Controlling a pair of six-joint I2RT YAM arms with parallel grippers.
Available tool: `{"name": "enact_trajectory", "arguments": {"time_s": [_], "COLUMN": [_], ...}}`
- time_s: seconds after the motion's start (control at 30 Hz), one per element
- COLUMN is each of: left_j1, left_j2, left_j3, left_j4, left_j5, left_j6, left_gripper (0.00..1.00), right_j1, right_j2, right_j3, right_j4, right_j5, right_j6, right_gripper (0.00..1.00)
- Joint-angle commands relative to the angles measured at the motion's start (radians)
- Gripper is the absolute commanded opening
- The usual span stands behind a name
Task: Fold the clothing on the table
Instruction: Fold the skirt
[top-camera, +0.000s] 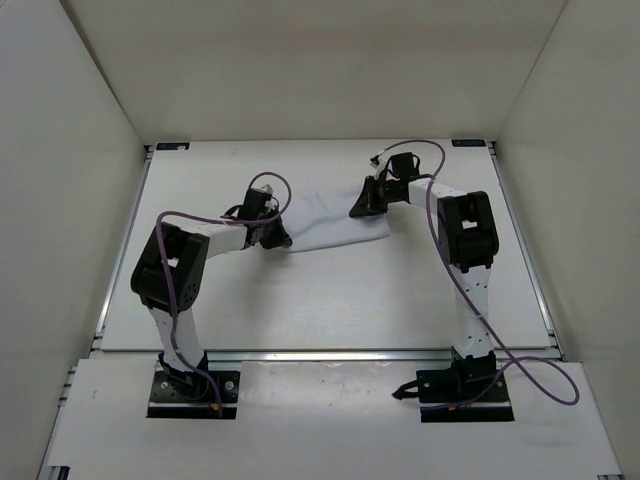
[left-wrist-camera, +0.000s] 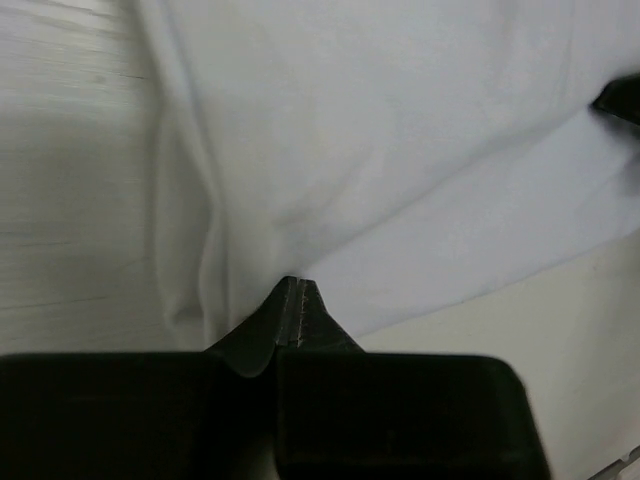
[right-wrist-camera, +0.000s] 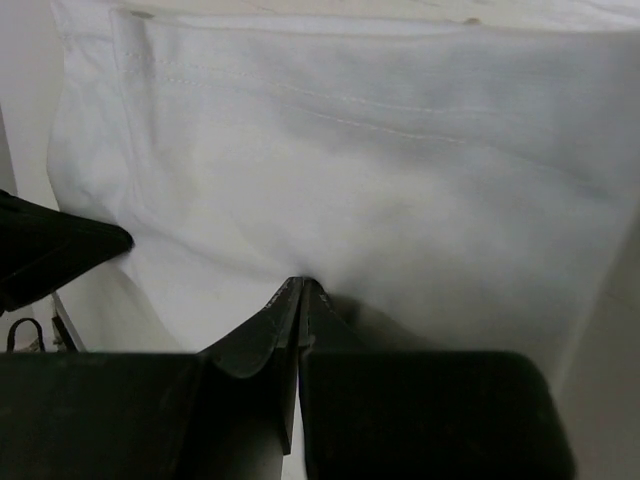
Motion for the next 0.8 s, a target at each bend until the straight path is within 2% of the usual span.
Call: {"name": "enact_trajectory", "arguments": {"time_s": [0.0, 0.13, 0.3, 0.33, 0.43, 0.5, 0.6, 0.77], "left_j1": [0.05, 0.056, 0.038, 0.038, 0.027, 0.021, 0.006, -0.083], "left_j2": [-0.043, -0.068, -0.132, -0.146, -0.134, -0.105, -0.059, 0.003], "left_j3": [-0.029, 0.012, 0.083, 0.087, 0.129, 0.178, 0.201, 0.241], "left_j4": [-0.101, -0.146, -0.142, -0.112, -0.057, -0.043, 0.0, 0.011], "left_j5": [-0.063, -0.043, 0.027, 0.038, 0.038, 0.039, -0.012, -0.164], "left_j6": [0.051, 0.078, 0.077, 0.063, 0.042, 0.028, 0.005, 0.017], "left_gripper": [0.0, 0.0, 0.0, 0.0, 0.0, 0.0, 0.0, 0.0], "right_j1": [-0.082, -0.076, -0.067, -0.07, -0.075, -0.084, -0.102, -0.122], "right_j2": [-0.027, -0.128, -0.239, -0.269, -0.354, -0.382, -0.388, -0.351], "right_j3": [-0.027, -0.06, -0.074, -0.086, -0.174, -0.243, -0.286, -0.304], "right_j4": [-0.019, -0.004, -0.053, -0.059, -0.05, -0.035, -0.074, -0.123], "right_j5": [0.036, 0.031, 0.042, 0.045, 0.091, 0.119, 0.129, 0.149], "right_j6": [-0.012, -0.02, -0.018, -0.02, -0.021, -0.033, -0.049, -0.089], "right_gripper": [0.0, 0.0, 0.3, 0.32, 0.47, 0.52, 0.54, 0.55]}}
